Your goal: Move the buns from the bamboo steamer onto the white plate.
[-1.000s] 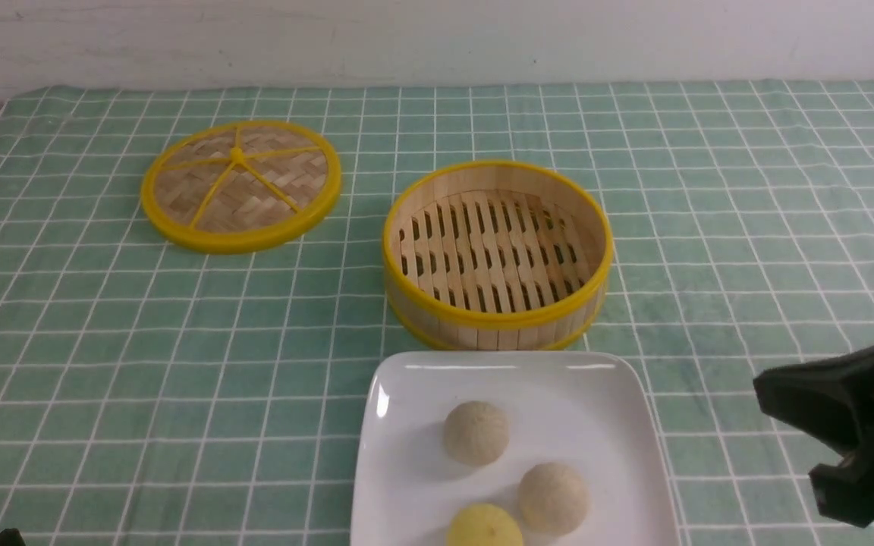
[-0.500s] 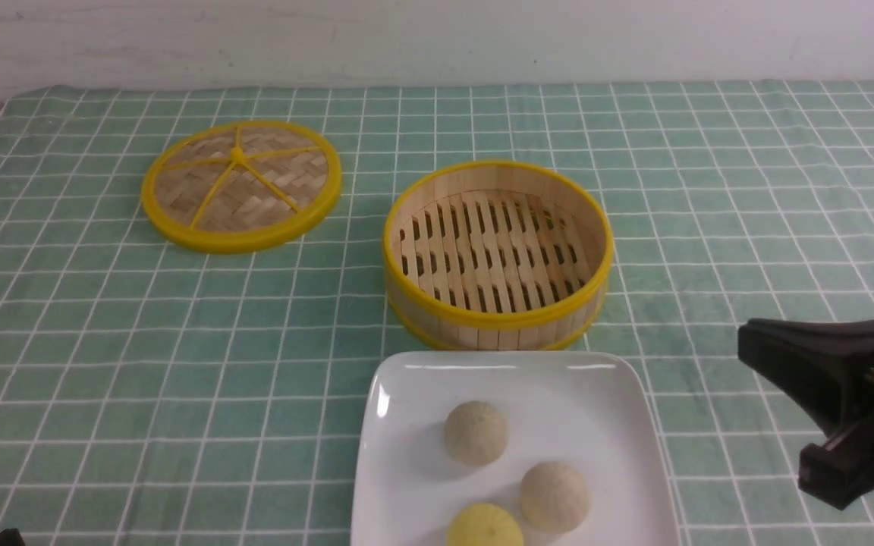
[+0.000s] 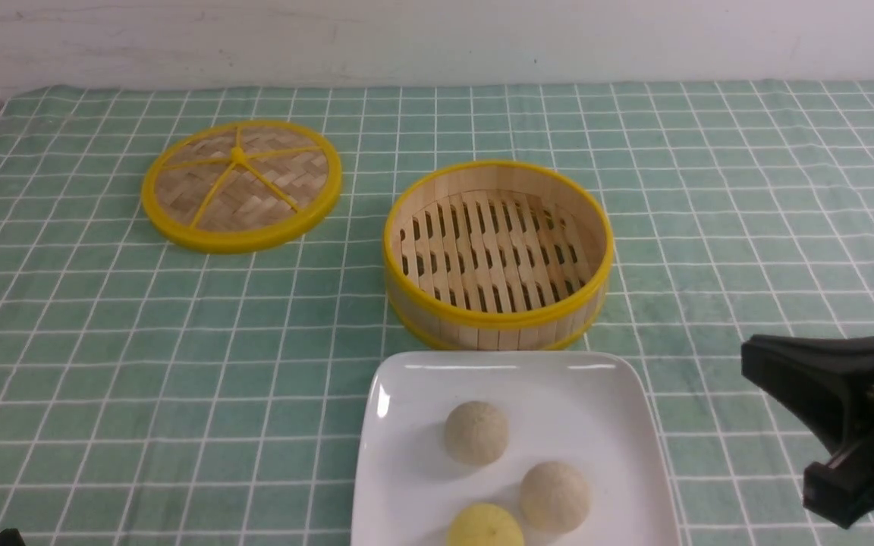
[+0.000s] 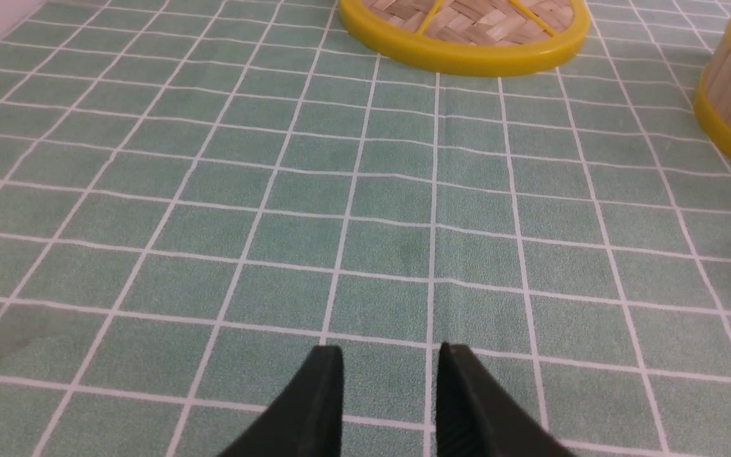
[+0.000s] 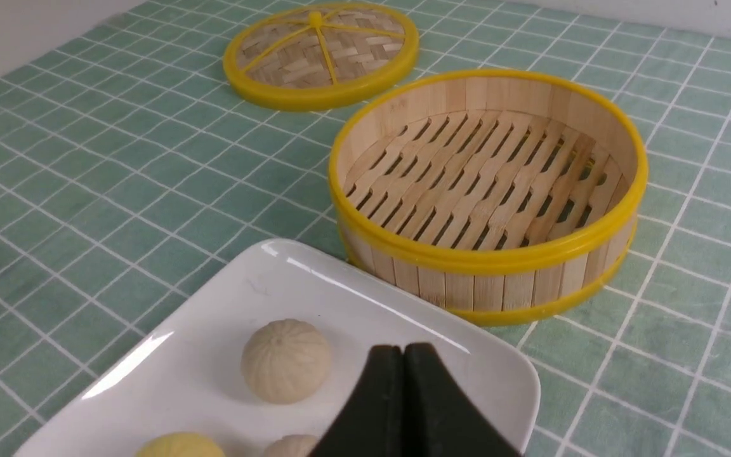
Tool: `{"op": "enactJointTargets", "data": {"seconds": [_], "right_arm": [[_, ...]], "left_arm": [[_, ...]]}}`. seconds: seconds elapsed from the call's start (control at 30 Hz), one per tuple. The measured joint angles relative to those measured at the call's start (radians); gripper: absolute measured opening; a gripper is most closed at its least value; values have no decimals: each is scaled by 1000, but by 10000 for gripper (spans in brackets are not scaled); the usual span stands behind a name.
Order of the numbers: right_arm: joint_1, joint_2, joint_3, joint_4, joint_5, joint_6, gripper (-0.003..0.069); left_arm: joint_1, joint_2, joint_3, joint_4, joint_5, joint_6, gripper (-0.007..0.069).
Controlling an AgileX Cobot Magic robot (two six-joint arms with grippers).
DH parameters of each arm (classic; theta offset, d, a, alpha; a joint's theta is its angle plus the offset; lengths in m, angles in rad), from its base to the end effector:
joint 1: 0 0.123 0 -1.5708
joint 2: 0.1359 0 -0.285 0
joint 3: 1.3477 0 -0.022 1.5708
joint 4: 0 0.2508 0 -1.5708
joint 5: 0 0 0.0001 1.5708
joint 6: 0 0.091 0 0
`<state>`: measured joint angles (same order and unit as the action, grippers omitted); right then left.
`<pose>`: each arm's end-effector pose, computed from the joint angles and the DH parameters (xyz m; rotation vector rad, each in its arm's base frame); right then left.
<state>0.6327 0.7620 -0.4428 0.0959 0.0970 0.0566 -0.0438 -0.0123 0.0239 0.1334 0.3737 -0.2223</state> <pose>0.1266 0.0939 0.2802 -0.4671 1.8790 0.5381 0.0527 0.0021 0.1725 -0.0841 1.8640 -0.0528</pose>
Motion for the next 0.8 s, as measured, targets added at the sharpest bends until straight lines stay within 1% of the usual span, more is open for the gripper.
{"op": "enactJointTargets", "data": {"seconds": [0.07, 0.13, 0.23, 0.33, 0.4, 0.43, 0.53, 0.73, 0.8], "right_arm": [[-17, -34, 20, 0, 19, 0, 0], [-62, -66, 49, -2, 36, 0, 1], [-170, -150, 111, -30, 79, 0, 2], [-294, -281, 191, -86, 119, 0, 4], [-327, -327, 218, -96, 123, 0, 5], [-382, -408, 274, -102, 128, 0, 6], [-431, -542, 358, -107, 130, 0, 10], [-437, -714, 462, -108, 140, 0, 15], [-437, -753, 466, -108, 173, 0, 17]], "left_arm": [[0, 0, 0, 0, 0, 0, 240], [0, 0, 0, 0, 0, 0, 240], [0, 0, 0, 0, 0, 0, 240], [0, 0, 0, 0, 0, 0, 240], [0, 0, 0, 0, 0, 0, 240], [0, 0, 0, 0, 0, 0, 240], [0, 0, 0, 0, 0, 0, 240], [0, 0, 0, 0, 0, 0, 240], [0, 0, 0, 0, 0, 0, 240]]}}
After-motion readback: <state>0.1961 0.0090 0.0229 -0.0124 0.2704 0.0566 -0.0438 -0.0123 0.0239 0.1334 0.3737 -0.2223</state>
